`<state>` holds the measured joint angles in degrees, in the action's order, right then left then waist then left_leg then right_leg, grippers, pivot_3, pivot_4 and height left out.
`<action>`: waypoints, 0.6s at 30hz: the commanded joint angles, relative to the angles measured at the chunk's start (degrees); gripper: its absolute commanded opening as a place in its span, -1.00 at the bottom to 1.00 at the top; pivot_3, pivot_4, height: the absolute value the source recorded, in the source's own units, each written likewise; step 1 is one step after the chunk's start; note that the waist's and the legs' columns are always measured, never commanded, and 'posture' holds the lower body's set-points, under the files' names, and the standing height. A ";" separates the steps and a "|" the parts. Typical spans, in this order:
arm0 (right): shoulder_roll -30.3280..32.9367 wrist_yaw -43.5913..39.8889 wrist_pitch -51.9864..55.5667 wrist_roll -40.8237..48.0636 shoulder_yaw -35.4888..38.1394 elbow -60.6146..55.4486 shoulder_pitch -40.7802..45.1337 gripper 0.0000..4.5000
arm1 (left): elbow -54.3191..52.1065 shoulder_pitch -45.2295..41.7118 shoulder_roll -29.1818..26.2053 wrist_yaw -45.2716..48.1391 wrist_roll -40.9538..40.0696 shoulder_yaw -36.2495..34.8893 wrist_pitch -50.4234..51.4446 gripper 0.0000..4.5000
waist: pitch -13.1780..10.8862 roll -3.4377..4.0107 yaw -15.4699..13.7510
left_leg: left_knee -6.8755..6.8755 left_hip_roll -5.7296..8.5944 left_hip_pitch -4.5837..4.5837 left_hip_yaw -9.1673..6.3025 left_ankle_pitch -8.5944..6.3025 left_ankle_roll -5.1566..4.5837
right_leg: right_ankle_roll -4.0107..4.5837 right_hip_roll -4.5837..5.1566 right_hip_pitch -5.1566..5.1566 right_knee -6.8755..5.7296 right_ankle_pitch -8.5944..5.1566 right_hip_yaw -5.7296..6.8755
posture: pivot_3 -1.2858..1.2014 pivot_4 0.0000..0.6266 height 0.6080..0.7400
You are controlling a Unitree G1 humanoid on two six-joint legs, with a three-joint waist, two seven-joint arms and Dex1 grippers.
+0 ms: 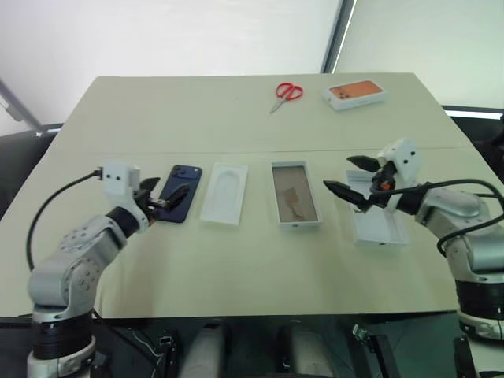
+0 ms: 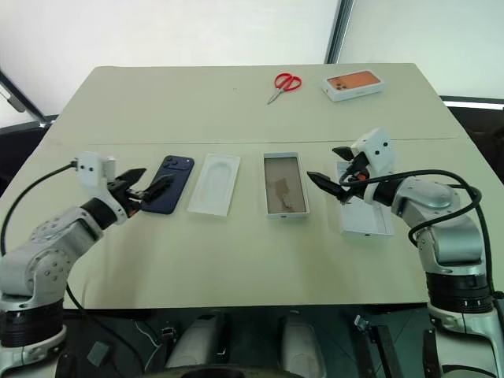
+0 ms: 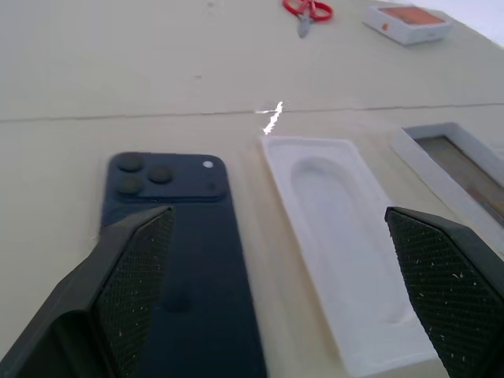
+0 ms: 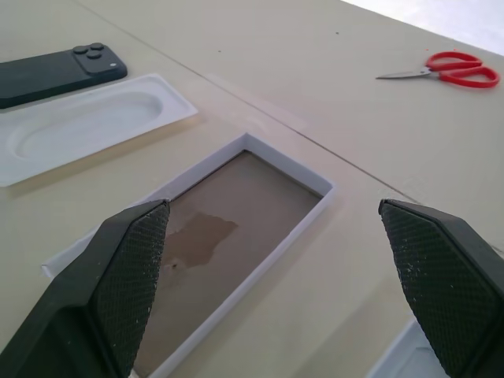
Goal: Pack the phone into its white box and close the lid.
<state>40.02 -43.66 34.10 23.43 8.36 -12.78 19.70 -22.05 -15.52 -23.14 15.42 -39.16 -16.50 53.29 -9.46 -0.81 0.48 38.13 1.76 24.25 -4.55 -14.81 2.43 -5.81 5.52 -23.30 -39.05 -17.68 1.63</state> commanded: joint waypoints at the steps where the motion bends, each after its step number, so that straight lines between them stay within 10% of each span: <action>1: 0.61 -1.53 0.00 1.15 -2.11 -6.45 -0.50 0.98 | 1.09 -6.00 3.40 -7.62 -2.64 0.59 10.42 1.00 | -0.01 -0.02 0.07 | 0.03 0.01 0.02 -0.03 0.00 0.00 | 0.00 0.00 0.01 0.00 0.00 0.02 | 0.03 -0.52 0.35; 18: 4.15 -7.11 1.05 3.93 -4.35 -13.68 -3.93 0.98 | 12.94 -18.53 12.46 -15.80 -0.77 -2.22 30.66 1.00 | -0.01 -0.03 0.06 | 0.03 0.34 -0.08 -0.10 0.05 0.10 | -0.13 0.06 0.08 -0.07 -0.08 -0.02 | 0.03 -0.52 0.35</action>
<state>43.60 -50.38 35.25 26.04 2.68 -23.34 15.73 -9.37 -33.57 -11.07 -1.19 -39.48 -18.70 82.26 -9.47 -0.84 0.55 38.16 2.11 24.17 -4.65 -14.75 2.52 -5.94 5.58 -23.22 -39.11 -17.76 1.61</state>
